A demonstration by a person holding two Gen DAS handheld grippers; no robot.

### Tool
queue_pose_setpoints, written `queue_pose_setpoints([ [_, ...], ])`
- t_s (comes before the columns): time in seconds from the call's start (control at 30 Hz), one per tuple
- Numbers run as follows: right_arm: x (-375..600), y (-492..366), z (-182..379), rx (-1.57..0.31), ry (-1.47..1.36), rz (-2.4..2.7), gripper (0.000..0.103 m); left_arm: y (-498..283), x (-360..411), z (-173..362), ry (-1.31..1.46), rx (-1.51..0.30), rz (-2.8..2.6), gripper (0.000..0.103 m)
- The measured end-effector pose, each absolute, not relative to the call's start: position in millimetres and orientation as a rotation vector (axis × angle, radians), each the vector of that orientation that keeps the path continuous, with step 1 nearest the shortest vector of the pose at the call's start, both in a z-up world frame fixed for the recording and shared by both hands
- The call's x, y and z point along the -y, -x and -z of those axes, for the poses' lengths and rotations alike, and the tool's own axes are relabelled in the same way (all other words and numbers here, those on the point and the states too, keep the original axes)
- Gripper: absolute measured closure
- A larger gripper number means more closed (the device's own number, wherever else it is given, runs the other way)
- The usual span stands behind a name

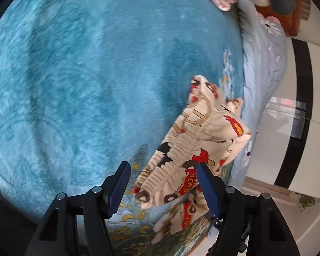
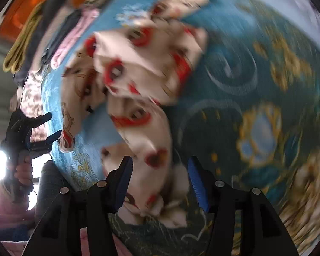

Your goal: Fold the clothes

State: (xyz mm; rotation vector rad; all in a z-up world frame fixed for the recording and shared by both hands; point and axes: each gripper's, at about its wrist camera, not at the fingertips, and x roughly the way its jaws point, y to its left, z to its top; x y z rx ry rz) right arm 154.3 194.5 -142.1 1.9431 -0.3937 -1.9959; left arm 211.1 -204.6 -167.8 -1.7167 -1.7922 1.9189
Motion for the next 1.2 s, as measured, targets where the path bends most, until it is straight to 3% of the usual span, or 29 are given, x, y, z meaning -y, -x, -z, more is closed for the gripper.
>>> queue_pose_setpoints([
  [0.07, -203.0, -159.5, 156.9, 0.603, -1.939, 1.959, 0.047, -216.2, 205.7, 172.5, 1.736, 1.816, -1.901, 0.035],
  [0.2, -187.1, -154.5, 167.1, 0.734, -1.897, 1.900, 0.047, -221.6, 200.6, 175.0, 1.738, 1.854, -1.848, 0.035],
  [0.3, -168.6, -148.0, 168.3, 0.652, -1.927, 1.900, 0.048, -217.1, 186.7, 174.1, 1.775, 1.781, -1.850, 0.035],
  [0.33, -165.3, -146.2, 167.4, 0.635, -1.933, 1.907, 0.050, -214.9, 180.9, 173.6, 1.786, 1.751, -1.847, 0.035],
  [0.4, -162.7, -142.7, 163.8, 0.598, -1.944, 1.936, 0.089, -211.5, 170.0, 172.4, 1.825, 1.677, -1.853, 0.035],
  [0.73, -260.1, -105.9, 67.9, 0.545, -1.746, 2.412, 0.095, -204.2, 145.2, 176.5, 1.913, 1.546, -1.912, 0.037],
  [0.77, -271.8, -101.7, 58.3, 0.554, -1.726, 2.446, 0.095, -201.9, 143.2, 174.9, 1.917, 1.525, -1.928, 0.041],
  [0.87, -287.3, -94.1, 36.8, 0.547, -1.671, 2.533, 0.095, -199.8, 139.9, 169.9, 1.915, 1.467, -1.978, 0.088],
  [0.97, -299.1, -86.6, 22.7, 0.546, -1.633, 2.594, 0.095, -200.1, 140.9, 162.4, 1.889, 1.437, -2.019, 0.093],
  [1.1, -308.8, -87.2, 6.2, 0.505, -1.580, 2.697, 0.095, -205.2, 181.3, 119.2, 1.643, 1.499, -2.199, 0.094],
  [1.2, -325.2, -94.2, -18.0, 0.505, -1.498, 2.796, 0.095, -209.5, 226.3, 89.5, 1.427, 1.670, -2.297, 0.094],
])
